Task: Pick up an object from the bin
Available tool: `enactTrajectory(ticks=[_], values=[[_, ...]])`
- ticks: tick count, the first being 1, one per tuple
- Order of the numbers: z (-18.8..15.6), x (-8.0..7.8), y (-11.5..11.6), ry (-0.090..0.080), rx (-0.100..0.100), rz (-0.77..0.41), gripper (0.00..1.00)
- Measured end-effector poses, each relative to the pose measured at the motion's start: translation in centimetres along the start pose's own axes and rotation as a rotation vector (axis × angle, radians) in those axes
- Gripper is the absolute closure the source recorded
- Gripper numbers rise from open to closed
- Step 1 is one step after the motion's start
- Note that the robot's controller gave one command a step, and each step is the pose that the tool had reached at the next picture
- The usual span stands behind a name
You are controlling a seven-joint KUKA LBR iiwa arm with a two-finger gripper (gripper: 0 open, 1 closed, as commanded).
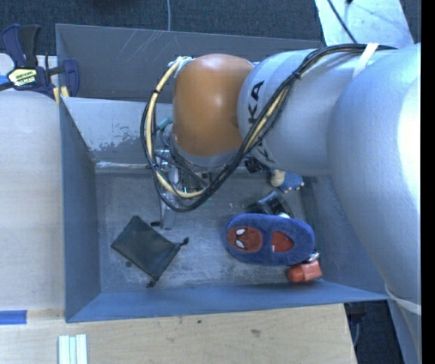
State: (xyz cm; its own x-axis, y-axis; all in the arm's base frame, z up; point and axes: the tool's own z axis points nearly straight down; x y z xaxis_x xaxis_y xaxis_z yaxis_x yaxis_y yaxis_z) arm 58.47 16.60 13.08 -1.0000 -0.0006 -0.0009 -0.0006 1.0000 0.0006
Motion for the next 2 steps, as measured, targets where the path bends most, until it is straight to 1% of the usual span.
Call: enactTrajectory(ticks=[1,2], values=[[6.32,4.00,1.66,0.004,0.001,-0.137,0.00],[5.97,3.70,1.60,-0.003,-0.001,-0.134,1.00]])
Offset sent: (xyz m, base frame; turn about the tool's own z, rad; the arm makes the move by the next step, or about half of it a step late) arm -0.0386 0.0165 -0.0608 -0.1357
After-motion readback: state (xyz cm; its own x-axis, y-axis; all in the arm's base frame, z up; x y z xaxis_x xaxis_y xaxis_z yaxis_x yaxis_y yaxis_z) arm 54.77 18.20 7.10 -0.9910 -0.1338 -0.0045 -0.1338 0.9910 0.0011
